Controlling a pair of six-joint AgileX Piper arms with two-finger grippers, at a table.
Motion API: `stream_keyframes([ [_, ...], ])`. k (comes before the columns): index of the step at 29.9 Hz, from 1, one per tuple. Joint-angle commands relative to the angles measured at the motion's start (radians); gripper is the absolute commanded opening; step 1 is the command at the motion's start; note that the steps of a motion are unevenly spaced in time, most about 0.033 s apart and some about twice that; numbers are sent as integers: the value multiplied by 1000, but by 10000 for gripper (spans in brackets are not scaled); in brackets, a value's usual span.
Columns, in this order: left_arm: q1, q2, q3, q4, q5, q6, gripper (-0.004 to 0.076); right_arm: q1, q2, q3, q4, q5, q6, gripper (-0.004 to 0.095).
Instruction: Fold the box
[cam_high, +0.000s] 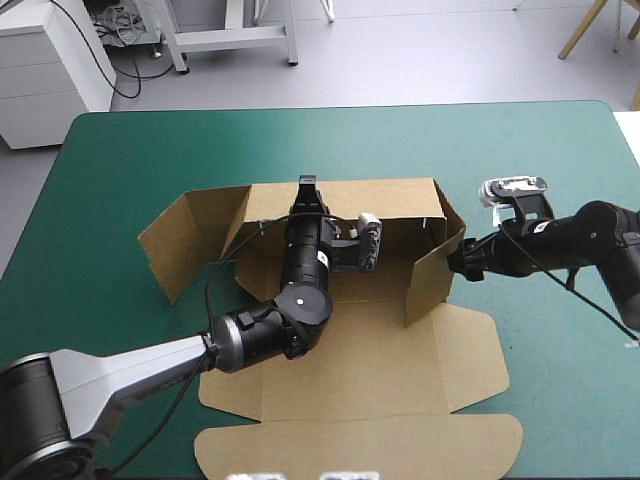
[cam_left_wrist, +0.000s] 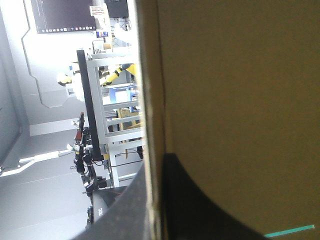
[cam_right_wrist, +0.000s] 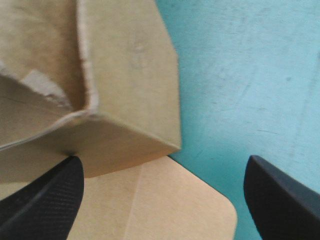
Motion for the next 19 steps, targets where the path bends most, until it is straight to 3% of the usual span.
stream_keyframes([
  [1,-8,-49,-27,59,37,-14,-10,-6,-31,21,162,-60,-132,787],
  [4,-8,-49,-27,57,37,-14,-10,-6,-31,59,217,-107,-200,787],
  [8,-8,-49,-27,54,37,-14,-10,31,-31,84,207,-165,-235,787],
  [12,-8,-49,-27,54,37,-14,-10,144,-31,117,173,-301,-224,787],
  [14,-8,-49,-27,54,37,-14,-10,208,-31,135,116,-389,-173,784],
  [19,-8,-49,-27,54,37,-14,-10,344,-31,165,-165,-561,131,784],
])
